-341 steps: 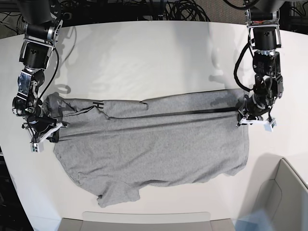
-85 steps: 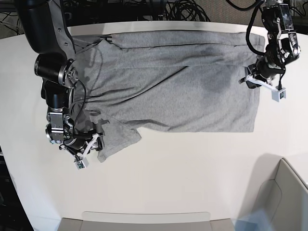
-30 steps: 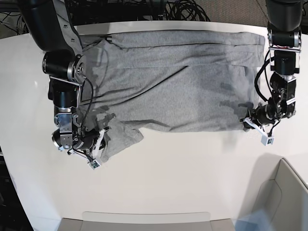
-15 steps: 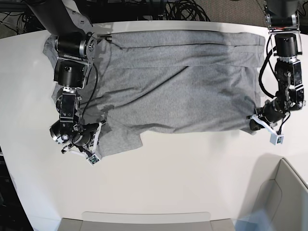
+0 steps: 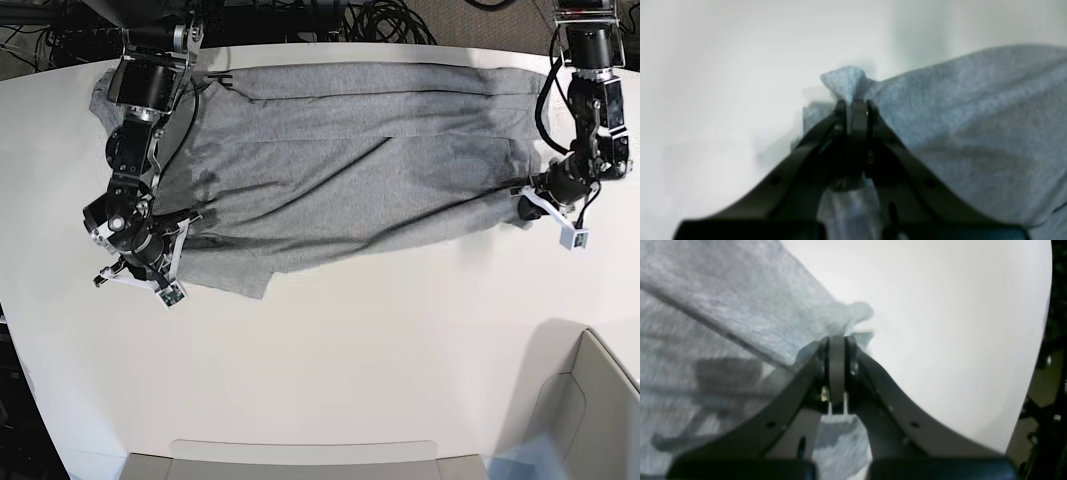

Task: Fold the T-shirt properly
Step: 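Fold the hem edge up over the shirt toward the collar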

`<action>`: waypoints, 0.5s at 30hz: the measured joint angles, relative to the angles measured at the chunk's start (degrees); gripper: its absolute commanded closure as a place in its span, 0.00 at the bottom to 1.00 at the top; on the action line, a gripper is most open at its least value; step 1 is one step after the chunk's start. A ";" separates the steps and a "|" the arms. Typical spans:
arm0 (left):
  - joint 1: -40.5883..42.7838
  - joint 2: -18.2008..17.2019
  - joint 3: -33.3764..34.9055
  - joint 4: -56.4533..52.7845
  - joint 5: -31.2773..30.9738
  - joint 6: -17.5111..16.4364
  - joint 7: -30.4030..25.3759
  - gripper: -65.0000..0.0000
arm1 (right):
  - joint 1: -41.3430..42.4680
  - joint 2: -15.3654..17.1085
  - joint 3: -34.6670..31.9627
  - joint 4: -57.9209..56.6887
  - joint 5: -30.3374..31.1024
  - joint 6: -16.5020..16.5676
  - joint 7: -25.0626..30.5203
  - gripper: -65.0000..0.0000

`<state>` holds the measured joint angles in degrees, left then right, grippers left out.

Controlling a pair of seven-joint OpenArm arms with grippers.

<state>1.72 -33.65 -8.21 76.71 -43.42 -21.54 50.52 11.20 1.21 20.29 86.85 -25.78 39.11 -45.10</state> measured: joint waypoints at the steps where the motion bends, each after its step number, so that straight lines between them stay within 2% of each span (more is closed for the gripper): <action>1: 1.36 0.04 -1.03 1.75 0.20 0.07 0.33 1.00 | -1.22 -0.02 -0.07 0.96 0.04 0.00 -0.13 1.00; 3: 4.11 0.13 -3.50 5.77 -0.31 1.38 0.02 1.00 | -3.58 -0.13 -0.07 3.28 -0.04 0.00 -0.24 1.00; 5: 5.84 0.00 -3.85 8.13 -0.26 4.42 -0.42 1.00 | -4.85 -0.33 1.11 5.70 1.11 0.00 -0.13 1.00; 7: 7.54 0.02 -3.76 9.90 -0.09 4.85 0.04 1.00 | -5.66 -0.31 3.13 7.78 3.91 0.00 -0.09 1.00; 10: 9.57 0.02 -3.80 11.50 -0.31 4.76 0.02 1.00 | -6.54 -0.28 6.29 8.87 3.91 0.00 -3.80 1.00; 15: 13.11 0.00 -3.91 12.57 -0.33 4.63 0.04 1.00 | -9.66 -0.13 7.93 12.11 4.57 0.00 -4.50 1.00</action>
<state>14.83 -33.65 -12.12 89.27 -43.75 -16.91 50.57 1.54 1.08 28.23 98.96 -21.21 39.11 -49.60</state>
